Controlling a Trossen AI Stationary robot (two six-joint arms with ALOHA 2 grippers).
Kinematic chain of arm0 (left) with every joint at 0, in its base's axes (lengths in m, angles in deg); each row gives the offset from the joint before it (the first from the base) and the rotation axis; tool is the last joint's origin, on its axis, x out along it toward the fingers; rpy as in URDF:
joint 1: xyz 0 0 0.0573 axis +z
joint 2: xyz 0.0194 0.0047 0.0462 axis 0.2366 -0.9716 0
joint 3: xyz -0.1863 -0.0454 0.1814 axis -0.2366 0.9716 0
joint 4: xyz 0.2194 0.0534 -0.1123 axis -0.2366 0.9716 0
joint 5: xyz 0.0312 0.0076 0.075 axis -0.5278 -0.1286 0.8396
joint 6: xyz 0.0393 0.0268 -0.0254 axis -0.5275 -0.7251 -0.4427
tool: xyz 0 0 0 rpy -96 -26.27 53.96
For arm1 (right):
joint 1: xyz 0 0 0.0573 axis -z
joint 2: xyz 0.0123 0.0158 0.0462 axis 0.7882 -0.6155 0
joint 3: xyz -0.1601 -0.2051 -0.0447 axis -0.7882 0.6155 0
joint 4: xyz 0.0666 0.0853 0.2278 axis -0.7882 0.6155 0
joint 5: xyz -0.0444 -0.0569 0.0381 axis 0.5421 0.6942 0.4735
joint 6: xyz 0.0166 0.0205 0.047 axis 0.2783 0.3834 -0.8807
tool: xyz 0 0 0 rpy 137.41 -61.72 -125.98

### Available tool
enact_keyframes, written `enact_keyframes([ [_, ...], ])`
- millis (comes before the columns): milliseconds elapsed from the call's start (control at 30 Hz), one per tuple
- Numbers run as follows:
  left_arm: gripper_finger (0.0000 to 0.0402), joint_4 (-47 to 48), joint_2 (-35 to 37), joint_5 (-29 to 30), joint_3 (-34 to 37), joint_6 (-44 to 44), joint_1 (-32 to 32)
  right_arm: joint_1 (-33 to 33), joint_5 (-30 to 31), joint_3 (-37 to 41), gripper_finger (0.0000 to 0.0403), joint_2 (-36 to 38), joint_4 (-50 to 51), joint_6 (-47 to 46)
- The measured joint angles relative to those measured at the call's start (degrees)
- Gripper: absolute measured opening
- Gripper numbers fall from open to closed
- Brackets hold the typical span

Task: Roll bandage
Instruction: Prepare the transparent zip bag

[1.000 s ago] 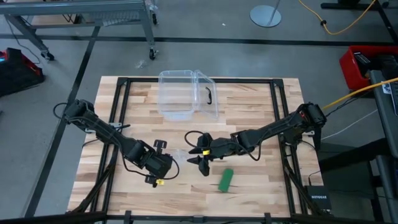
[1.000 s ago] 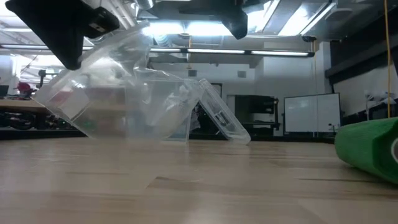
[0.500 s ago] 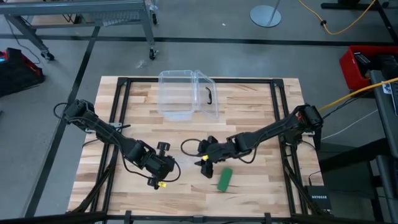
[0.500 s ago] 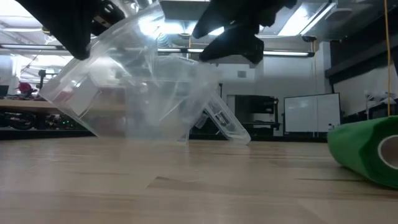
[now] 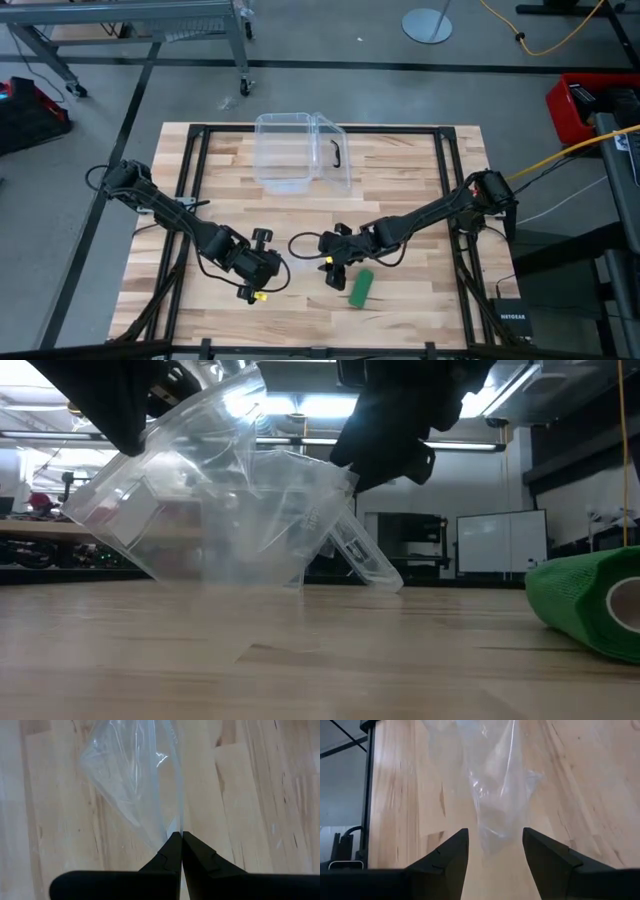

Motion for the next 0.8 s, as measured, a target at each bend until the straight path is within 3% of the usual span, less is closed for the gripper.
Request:
enact_keyframes([
  [533,0.0,-3.1,0.0,0.02,0.0,0.03,0.15,0.0,-4.12,0.0,0.0185,-2.44,-1.25,-0.22],
  [667,0.0,-3.23,0.0,0.02,-0.01,0.18,0.15,0.02,-5.14,0.0,0.0151,-3.77,-2.84,-0.23],
  [800,0.0,-3.24,0.02,0.02,-0.02,0.21,0.15,0.04,-6.63,0.0,0.0091,-4.59,-3.99,-0.22],
])
